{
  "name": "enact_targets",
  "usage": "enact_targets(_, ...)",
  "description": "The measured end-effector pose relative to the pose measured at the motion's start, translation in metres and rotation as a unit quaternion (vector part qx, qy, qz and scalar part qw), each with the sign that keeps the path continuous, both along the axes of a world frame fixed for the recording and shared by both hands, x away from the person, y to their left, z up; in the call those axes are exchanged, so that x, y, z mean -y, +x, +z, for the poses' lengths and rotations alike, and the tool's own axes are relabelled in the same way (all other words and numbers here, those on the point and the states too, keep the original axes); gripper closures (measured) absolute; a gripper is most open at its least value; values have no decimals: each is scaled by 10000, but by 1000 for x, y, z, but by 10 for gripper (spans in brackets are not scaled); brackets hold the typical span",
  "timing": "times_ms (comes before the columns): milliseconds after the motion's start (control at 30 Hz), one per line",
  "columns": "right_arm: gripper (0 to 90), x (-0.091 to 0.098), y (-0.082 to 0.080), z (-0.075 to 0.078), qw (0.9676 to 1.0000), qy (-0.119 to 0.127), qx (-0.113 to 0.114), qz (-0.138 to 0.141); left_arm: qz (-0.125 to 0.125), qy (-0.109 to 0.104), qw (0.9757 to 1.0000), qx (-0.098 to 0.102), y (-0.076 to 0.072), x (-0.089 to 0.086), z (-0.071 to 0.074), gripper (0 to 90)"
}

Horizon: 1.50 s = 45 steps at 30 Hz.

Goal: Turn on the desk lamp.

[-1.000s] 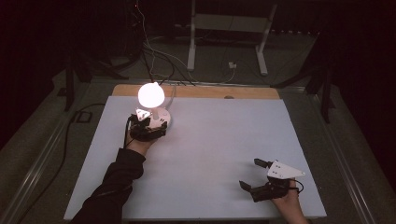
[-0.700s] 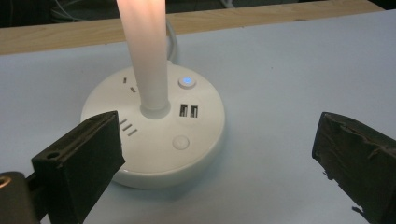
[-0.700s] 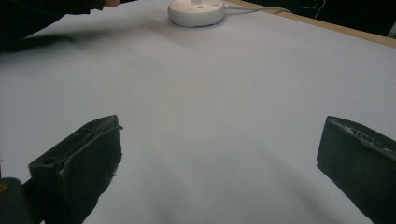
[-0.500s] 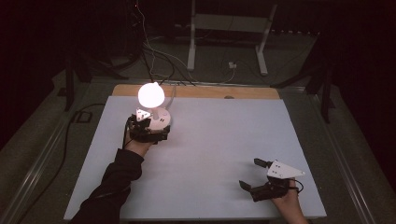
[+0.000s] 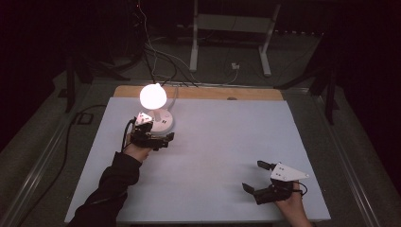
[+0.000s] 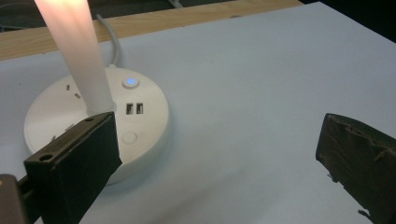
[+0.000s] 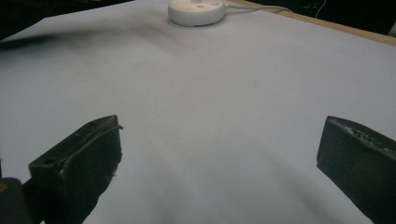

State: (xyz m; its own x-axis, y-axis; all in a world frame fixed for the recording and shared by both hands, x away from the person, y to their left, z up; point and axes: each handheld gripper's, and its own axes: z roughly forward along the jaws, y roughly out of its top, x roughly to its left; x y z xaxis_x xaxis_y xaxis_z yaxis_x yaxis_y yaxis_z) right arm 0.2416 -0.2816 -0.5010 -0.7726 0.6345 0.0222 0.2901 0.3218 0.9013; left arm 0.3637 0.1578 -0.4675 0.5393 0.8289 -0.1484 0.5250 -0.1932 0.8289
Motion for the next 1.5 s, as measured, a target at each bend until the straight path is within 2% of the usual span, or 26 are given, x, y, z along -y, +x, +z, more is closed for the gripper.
enact_targets(300,0,-1,0,0,10000,-18,-8,6,-133,-76,9999,37,-17,-15,4,3)
enact_targets(533,0,-2,0,0,10000,-41,-8,21,-155,10,9999,22,-31,-27,3,3)
enact_targets(767,0,-2,1,-1,10000,-40,-28,14,-134,8,9999,-16,-45,-38,2,3)
enact_targets(867,0,-2,0,-1,10000,-61,-30,13,-142,59,9999,-23,-52,-42,0,3)
enact_targets(1033,0,-2,0,-1,10000,-33,-37,5,-172,24,9998,-94,-62,-47,-6,3)
enact_targets(1133,0,-2,0,-1,10000,-55,-20,21,-218,89,9997,-71,-67,-48,-10,3)
enact_targets(1400,0,-2,0,0,10000,-33,-21,-3,-341,88,9993,-95,-79,-52,-18,3)
enact_targets(1500,0,-2,0,-1,10000,-55,-20,12,-399,126,9991,-40,-84,-54,-22,3)
